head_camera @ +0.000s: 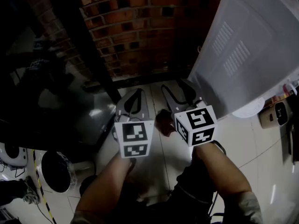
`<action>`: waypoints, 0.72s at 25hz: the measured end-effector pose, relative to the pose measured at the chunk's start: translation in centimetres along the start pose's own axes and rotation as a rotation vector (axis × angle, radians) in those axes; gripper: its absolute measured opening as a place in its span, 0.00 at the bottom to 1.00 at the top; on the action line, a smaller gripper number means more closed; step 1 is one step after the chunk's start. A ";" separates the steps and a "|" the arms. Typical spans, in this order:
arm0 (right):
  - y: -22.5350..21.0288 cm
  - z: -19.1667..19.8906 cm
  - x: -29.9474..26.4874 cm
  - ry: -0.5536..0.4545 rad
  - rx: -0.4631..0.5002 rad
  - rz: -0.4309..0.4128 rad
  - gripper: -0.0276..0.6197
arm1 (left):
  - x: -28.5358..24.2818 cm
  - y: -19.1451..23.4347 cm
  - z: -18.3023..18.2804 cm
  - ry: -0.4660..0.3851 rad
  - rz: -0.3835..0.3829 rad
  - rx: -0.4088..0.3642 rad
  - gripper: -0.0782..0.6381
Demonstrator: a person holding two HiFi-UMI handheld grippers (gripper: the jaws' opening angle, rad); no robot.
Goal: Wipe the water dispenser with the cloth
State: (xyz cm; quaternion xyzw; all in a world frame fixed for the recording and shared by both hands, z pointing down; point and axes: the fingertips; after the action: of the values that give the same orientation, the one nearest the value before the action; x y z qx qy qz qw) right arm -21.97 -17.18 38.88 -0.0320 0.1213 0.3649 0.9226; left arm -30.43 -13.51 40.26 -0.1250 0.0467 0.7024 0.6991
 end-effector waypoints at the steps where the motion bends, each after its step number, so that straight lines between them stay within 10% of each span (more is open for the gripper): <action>1: -0.3 2.0 -0.5 0.035 0.000 -0.003 0.37 | -0.6 -0.4 1.3 0.027 0.027 -0.008 0.11; 10: -2.0 21.4 -5.4 0.327 -0.058 -0.020 0.40 | -5.5 -2.4 14.2 0.318 0.201 -0.114 0.11; 18: -3.4 32.8 -9.1 0.522 -0.109 -0.029 0.51 | -7.8 -3.0 17.8 0.391 0.248 -0.057 0.11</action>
State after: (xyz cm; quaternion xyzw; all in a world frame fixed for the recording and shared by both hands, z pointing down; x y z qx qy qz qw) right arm -19.54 -20.88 72.76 -0.1761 0.3348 0.3372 0.8621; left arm -29.44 -16.70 59.64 -0.2717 0.1763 0.7465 0.5812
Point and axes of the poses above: the fingertips, and each gripper's own axes: x backward along the fingers, y to its left, z out of its underside, and after that the axes turned 1 degree about -y, right-handed
